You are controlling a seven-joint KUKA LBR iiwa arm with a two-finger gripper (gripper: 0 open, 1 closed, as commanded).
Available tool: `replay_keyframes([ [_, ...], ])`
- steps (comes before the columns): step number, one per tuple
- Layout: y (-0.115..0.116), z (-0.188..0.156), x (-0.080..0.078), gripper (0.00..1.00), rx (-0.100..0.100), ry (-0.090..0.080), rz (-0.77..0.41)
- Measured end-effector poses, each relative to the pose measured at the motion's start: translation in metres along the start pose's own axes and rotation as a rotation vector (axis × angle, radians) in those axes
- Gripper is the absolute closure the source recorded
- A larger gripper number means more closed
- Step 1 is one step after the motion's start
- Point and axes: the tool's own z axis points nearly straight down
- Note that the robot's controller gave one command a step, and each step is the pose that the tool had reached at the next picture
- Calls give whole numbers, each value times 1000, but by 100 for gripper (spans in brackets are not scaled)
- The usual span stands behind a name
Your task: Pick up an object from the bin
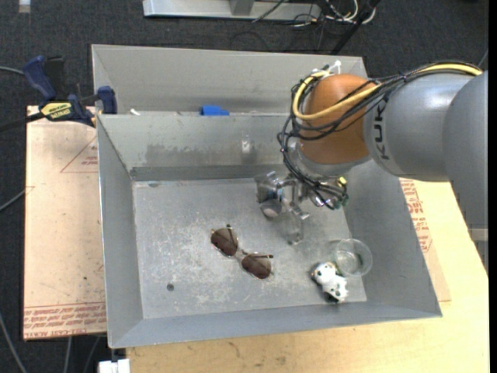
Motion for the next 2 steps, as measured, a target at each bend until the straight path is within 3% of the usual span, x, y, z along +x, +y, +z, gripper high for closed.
replay_keyframes([
  [1,19,0,52,0,-3,-1,-98],
  [2,-33,0,8,100,-2,-1,-170],
])
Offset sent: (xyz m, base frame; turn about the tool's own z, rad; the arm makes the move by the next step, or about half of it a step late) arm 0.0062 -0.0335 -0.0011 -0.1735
